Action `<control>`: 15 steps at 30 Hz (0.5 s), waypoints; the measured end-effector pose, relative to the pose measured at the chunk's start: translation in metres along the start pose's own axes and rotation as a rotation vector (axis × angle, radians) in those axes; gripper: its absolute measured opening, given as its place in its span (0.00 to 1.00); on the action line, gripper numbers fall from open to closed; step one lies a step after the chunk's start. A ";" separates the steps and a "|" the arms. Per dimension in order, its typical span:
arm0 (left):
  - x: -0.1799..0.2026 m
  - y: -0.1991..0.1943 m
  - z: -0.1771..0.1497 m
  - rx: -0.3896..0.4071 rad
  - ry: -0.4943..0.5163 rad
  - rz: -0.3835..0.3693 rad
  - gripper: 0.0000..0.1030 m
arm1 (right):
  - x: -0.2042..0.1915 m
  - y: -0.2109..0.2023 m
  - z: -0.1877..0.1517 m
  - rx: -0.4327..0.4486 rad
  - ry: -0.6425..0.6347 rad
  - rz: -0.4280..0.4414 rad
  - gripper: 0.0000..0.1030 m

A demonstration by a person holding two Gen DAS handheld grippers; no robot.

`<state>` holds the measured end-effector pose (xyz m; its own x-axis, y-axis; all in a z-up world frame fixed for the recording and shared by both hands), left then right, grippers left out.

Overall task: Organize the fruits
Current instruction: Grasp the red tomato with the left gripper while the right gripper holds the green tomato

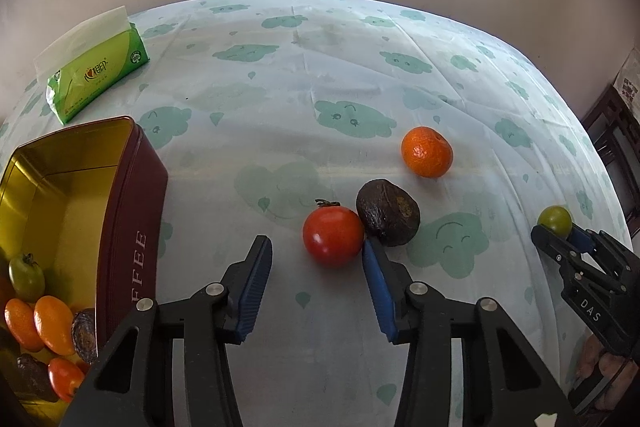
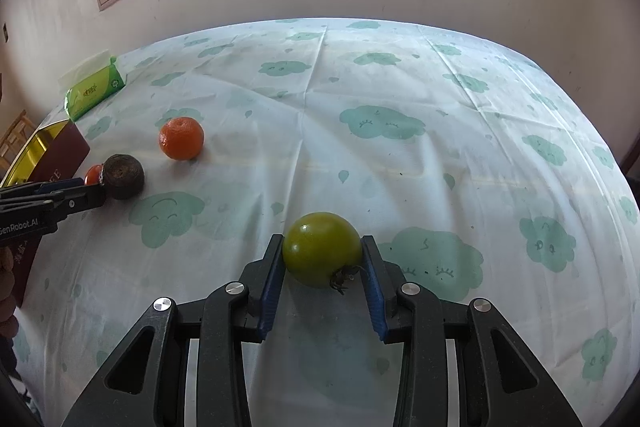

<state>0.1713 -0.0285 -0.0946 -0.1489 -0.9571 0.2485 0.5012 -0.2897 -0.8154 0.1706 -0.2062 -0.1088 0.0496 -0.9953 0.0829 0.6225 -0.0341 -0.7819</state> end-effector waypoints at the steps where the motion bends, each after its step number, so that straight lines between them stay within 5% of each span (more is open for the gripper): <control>1: 0.000 0.002 0.001 -0.001 -0.003 -0.004 0.41 | -0.001 0.001 0.000 0.000 -0.002 -0.002 0.37; 7: 0.008 0.006 0.002 -0.007 0.015 -0.030 0.26 | -0.001 0.000 0.000 0.000 -0.001 -0.003 0.38; 15: 0.007 -0.002 -0.007 -0.006 0.012 -0.021 0.26 | -0.002 0.000 0.000 0.000 -0.005 -0.007 0.38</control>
<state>0.1636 -0.0347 -0.0945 -0.1692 -0.9508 0.2594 0.4925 -0.3096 -0.8134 0.1703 -0.2046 -0.1092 0.0492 -0.9946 0.0916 0.6228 -0.0412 -0.7813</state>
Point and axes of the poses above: each gripper's, at about its wrist camera, not at the fingertips, and y roughly the way its jaws point, x to its right, z to its top, the point moved 6 cm from there along y, roughly the way its jaws point, and after that the axes turned 9 degrees about -z, right-handed, at the moved point
